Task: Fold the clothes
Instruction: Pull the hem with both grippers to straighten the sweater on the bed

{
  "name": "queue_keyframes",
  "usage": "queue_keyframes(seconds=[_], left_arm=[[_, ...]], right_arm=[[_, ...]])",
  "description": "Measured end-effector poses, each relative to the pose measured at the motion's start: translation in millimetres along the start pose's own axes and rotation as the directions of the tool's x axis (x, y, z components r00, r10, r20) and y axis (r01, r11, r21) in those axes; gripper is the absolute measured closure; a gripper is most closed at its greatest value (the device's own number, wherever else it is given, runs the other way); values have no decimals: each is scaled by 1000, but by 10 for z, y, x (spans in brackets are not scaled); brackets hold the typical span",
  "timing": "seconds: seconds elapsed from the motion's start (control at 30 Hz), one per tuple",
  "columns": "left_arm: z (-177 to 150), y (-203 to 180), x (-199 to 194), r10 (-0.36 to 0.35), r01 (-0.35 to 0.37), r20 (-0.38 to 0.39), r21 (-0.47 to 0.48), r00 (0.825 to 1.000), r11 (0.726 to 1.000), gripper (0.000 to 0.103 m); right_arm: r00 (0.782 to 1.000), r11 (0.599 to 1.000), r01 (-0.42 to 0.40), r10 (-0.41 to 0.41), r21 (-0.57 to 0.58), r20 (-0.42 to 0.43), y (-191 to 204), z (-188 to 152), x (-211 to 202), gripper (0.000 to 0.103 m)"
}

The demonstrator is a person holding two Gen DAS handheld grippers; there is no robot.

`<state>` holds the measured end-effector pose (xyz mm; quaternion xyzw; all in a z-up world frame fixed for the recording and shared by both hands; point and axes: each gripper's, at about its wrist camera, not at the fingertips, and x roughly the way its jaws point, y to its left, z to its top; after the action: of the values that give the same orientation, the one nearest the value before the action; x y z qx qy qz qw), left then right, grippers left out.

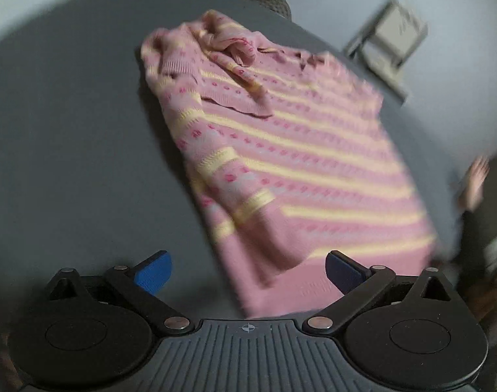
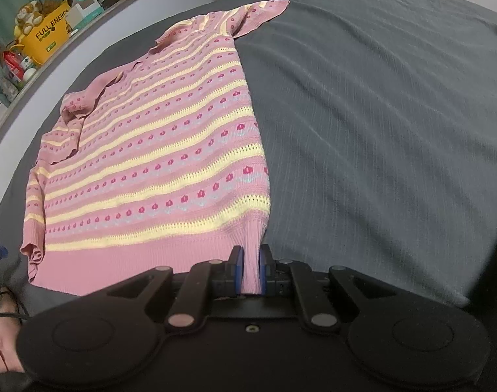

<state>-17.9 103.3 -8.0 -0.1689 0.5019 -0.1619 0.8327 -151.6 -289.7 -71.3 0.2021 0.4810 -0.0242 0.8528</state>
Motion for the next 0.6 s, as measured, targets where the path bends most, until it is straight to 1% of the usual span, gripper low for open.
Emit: queue_keyframes(seconds=[0.03, 0.07, 0.1, 0.13, 0.2, 0.23, 0.27, 0.3, 0.33, 0.43, 0.47, 0.53, 0.6], left_arm=[[20, 56, 30, -40, 40, -4, -63, 999, 997, 16], [39, 111, 62, -79, 78, -5, -126, 997, 989, 30], [48, 110, 152, -85, 79, -31, -168, 996, 983, 39], [56, 108, 242, -92, 78, -56, -209, 994, 975, 50], [39, 62, 381, -73, 56, -70, -225, 995, 973, 55], [55, 12, 410, -60, 48, -57, -192, 997, 980, 65], [70, -38, 439, -48, 40, -44, -160, 998, 986, 77], [86, -89, 468, -36, 32, -30, -127, 999, 991, 86], [102, -138, 495, -24, 22, -16, -96, 1000, 995, 100], [181, -145, 368, 10, -7, 29, -93, 1000, 996, 100], [186, -119, 294, 35, -31, 46, -86, 998, 996, 100], [200, -1, 114, 97, -92, 65, -83, 993, 992, 100], [152, 133, -91, 190, -186, 64, -61, 980, 981, 100]], right_arm=[[1000, 1000, 1, -1, -1, 1, 1, 0, 0, 93], [1000, 1000, 1, -1, -1, 1, 2, 0, 0, 94], [1000, 1000, 2, -2, 0, 2, 3, 0, 0, 94], [1000, 1000, 3, -3, -1, 2, 6, -2, 1, 94], [1000, 1000, 5, -5, -3, 3, 5, -4, 1, 94], [1000, 1000, 5, -5, -3, 3, 4, -3, 2, 94], [1000, 1000, 5, -5, -3, 3, 3, -2, 4, 93], [1000, 1000, 5, -5, -2, 4, 4, -4, 4, 93], [1000, 1000, 3, -3, -1, 4, 1, -5, 4, 93], [1000, 1000, -1, 1, 4, 5, -11, -7, 4, 93], [1000, 1000, -4, 4, 7, 5, -23, -6, 3, 93], [1000, 1000, -8, 8, 13, 5, -34, -2, 4, 93], [1000, 1000, -9, 9, 12, 5, -34, 0, 3, 93]])
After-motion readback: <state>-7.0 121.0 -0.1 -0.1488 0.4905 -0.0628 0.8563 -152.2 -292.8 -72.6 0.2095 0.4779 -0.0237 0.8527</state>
